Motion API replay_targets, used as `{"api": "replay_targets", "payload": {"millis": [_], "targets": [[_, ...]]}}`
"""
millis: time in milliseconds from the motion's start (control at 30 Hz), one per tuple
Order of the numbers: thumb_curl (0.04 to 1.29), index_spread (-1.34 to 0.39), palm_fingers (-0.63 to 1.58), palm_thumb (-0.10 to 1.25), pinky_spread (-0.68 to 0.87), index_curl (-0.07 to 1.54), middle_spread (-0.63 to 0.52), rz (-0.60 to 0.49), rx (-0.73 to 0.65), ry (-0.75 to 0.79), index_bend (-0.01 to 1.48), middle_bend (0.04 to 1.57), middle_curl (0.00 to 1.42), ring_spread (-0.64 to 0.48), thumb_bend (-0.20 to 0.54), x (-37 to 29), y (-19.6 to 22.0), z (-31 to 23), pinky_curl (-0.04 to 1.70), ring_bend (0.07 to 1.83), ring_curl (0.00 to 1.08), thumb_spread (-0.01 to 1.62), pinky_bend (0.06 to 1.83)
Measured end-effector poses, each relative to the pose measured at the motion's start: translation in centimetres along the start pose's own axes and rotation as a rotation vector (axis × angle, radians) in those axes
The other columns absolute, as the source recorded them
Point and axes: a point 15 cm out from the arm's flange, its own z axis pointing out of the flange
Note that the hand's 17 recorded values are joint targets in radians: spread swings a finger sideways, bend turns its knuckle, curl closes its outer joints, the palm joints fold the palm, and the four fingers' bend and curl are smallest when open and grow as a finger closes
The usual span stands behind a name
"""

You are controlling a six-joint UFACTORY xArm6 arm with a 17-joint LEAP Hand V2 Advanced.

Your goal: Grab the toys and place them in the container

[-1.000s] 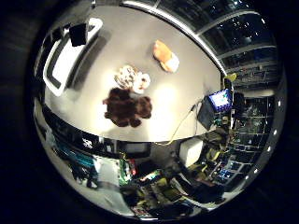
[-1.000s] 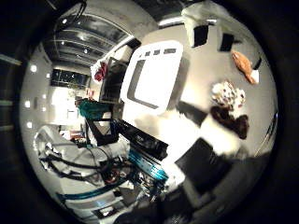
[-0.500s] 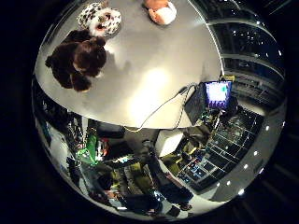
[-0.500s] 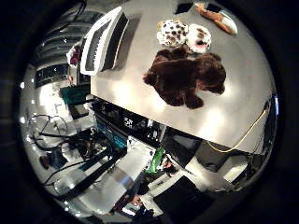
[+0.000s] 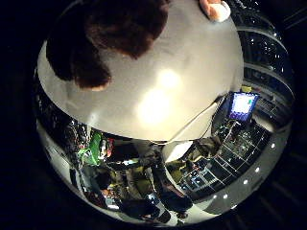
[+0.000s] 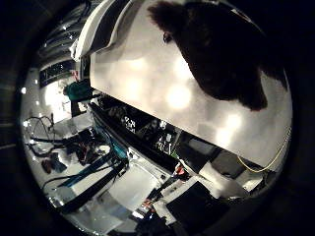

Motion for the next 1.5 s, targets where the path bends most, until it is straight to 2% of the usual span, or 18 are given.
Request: {"api": "replay_targets", "payload": {"millis": [300,367,500,600,633,700,733,767,833,900,1033,1133,1333,1500], "targets": [[0.35,-0.41,0.04,0.81,0.38,0.25,-0.03,-0.002,-0.006,-0.008,0.16,0.19,0.31,0.14,-0.021,0.1,-0.6,1.0,0.33,0.31,0.24,0.9,0.46],[0.35,-0.41,0.07,0.83,0.37,0.26,-0.04,-0.003,0.007,-0.001,0.16,0.19,0.31,0.12,-0.022,0.3,-1.2,1.1,0.33,0.32,0.25,0.9,0.46],[0.36,-0.42,0.27,0.86,0.33,0.26,-0.09,-0.014,0.037,0.018,0.16,0.24,0.32,0.01,-0.02,0.1,-2.6,1.2,0.32,0.35,0.25,0.88,0.48],[0.37,-0.43,0.48,0.89,0.19,0.27,-0.16,-0.013,0.058,0.024,0.17,0.33,0.35,-0.13,-0.022,0.2,-3.2,1.2,0.3,0.47,0.27,0.87,0.46],[0.37,-0.44,0.63,0.9,0.1,0.27,-0.19,-0.012,0.065,0.027,0.16,0.35,0.36,-0.2,-0.024,0.3,-3.3,1.1,0.29,0.58,0.29,0.87,0.48],[0.37,-0.46,0.79,0.9,-0.02,0.26,-0.23,-0.012,0.076,0.032,0.16,0.41,0.38,-0.26,-0.023,0.4,-3.6,1.1,0.29,0.66,0.31,0.86,0.52],[0.38,-0.47,1.0,0.91,-0.15,0.26,-0.25,-0.013,0.077,0.032,0.16,0.46,0.39,-0.3,-0.025,0.4,-3.6,1.0,0.29,0.71,0.32,0.86,0.6],[0.38,-0.48,1.09,0.91,-0.28,0.28,-0.27,-0.013,0.081,0.035,0.18,0.5,0.42,-0.33,-0.024,0.4,-3.7,1.0,0.32,0.77,0.36,0.85,0.67],[0.38,-0.5,1.23,0.92,-0.45,0.33,-0.29,-0.015,0.081,0.036,0.25,0.6,0.47,-0.33,-0.025,0.5,-3.7,1.0,0.36,0.83,0.41,0.84,0.79],[0.38,-0.5,1.3,0.92,-0.5,0.39,-0.28,-0.02,0.079,0.038,0.34,0.68,0.51,-0.31,-0.026,0.5,-3.7,1.0,0.38,0.87,0.43,0.84,0.83],[0.39,-0.4,1.41,0.92,-0.44,0.58,-0.19,-0.022,0.078,0.039,0.71,0.95,0.6,-0.24,-0.026,0.6,-3.7,1.0,0.47,1.06,0.5,0.85,0.98],[0.39,-0.32,1.37,0.92,-0.36,0.66,-0.15,-0.019,0.078,0.038,0.91,1.08,0.64,-0.2,-0.026,0.8,-3.5,1.0,0.55,1.19,0.55,0.85,1.12],[0.42,-0.24,1.28,0.95,-0.26,0.7,-0.11,0.007,0.091,0.043,1.06,1.2,0.66,-0.18,-0.015,1.8,-2.9,0.3,0.65,1.32,0.58,0.85,1.25],[0.48,-0.21,1.24,1.01,-0.23,0.7,-0.1,0.034,0.137,0.076,1.1,1.25,0.66,-0.17,-0.01,2.9,-2.6,-2.4,0.71,1.36,0.59,0.85,1.28]]}}
